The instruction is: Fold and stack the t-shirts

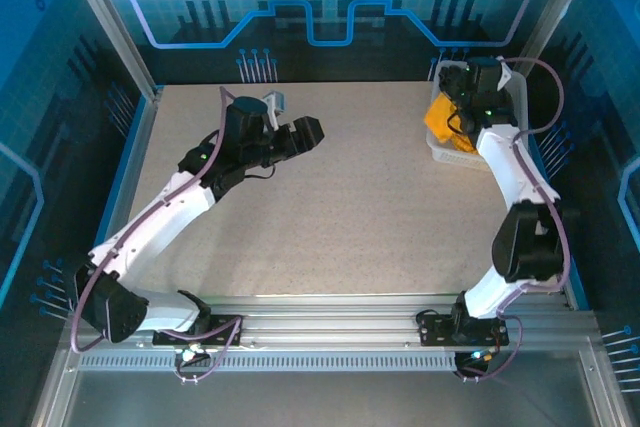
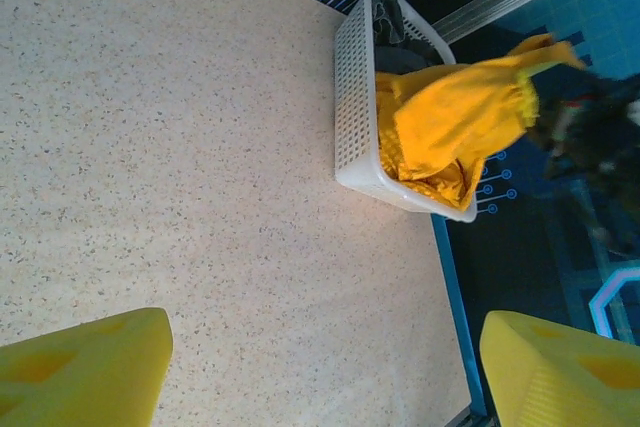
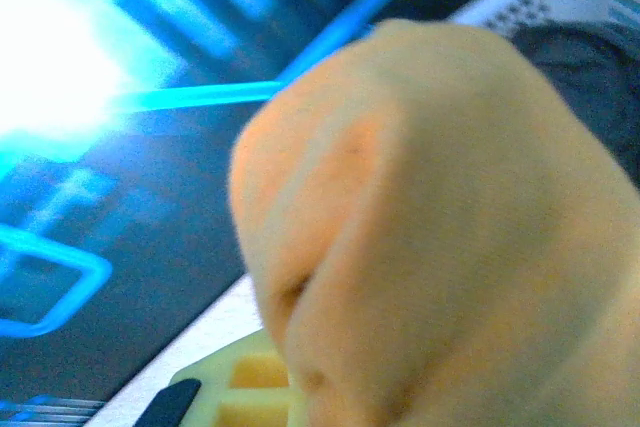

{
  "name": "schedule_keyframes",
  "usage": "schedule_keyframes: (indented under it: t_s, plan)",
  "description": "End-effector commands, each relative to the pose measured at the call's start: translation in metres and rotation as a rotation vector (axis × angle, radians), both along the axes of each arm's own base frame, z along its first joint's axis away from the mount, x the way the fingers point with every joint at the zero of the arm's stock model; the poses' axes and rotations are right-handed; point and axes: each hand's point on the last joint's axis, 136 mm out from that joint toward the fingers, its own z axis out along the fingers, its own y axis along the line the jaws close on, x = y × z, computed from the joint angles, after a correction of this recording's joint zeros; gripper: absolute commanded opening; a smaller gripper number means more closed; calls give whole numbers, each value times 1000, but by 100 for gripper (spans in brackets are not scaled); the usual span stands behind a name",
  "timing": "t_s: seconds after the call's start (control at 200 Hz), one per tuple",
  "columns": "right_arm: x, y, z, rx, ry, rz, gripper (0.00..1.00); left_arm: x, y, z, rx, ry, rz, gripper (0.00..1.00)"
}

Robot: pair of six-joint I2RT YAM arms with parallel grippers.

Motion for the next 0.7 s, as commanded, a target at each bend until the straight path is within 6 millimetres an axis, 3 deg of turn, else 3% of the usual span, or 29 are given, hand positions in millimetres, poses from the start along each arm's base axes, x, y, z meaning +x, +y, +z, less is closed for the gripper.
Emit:
schedule_keyframes:
  t_s: [0.0,0.25,0.425,0.515,0.565,0.625,0.695]
  plan:
    - [-13,26,73,-34,-182,29,0,0,3,2,11,10,26,81]
    - [-45,90,220,-115,-476,202,0,-2,24,-8,85,34,110,81]
    - [-74,144,287,-167,-613,321,0,-2,45,-2,148,21,193,81]
    - [-85,181,300,-174,-636,397,0,-6,63,3,193,10,259,81]
    - [-88,206,297,-173,-621,447,0,-9,75,6,218,5,303,82]
    - [-89,238,282,-171,-583,506,0,-14,88,9,241,-4,347,82]
    - [-86,277,246,-149,-484,577,1,-22,101,12,263,-9,393,82]
